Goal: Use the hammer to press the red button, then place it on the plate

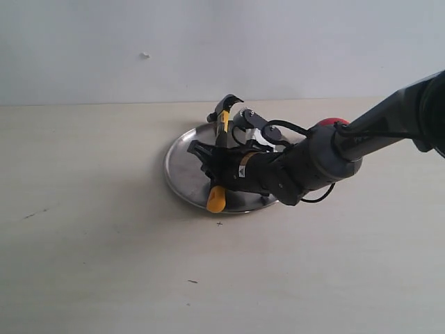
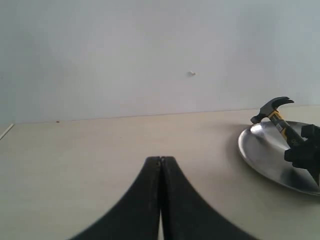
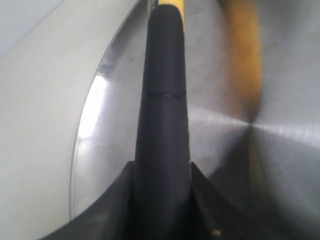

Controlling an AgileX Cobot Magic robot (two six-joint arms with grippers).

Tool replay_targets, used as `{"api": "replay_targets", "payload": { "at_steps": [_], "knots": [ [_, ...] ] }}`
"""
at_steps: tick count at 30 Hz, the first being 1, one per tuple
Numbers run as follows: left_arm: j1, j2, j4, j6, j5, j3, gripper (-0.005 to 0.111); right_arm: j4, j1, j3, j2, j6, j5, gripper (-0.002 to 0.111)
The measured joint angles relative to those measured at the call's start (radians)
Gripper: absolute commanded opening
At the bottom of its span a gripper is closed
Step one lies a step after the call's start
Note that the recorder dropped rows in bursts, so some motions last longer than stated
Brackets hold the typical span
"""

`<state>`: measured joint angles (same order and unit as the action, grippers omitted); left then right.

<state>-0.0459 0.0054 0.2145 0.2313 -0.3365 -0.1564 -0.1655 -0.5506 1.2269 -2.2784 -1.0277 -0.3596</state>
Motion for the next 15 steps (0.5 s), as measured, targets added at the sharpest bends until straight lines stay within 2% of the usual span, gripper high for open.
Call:
{"api": "replay_targets", "payload": {
  "at_steps": [3, 11, 15],
  "knots": [
    [0.000, 0.000, 0.000, 0.000, 0.000, 0.000, 0.000, 0.016, 0.000, 0.002, 0.000, -0.004, 0.014, 0.007],
    [0.000, 0.000, 0.000, 0.000, 0.000, 0.000, 0.000, 0.020, 0.000, 0.004, 0.000, -0.004, 0.019, 0.040],
    [0.000, 0.000, 0.000, 0.000, 0.000, 0.000, 0.000, 0.020, 0.000, 0.007, 0.000, 0.004, 0.009, 0.050]
  ]
}}
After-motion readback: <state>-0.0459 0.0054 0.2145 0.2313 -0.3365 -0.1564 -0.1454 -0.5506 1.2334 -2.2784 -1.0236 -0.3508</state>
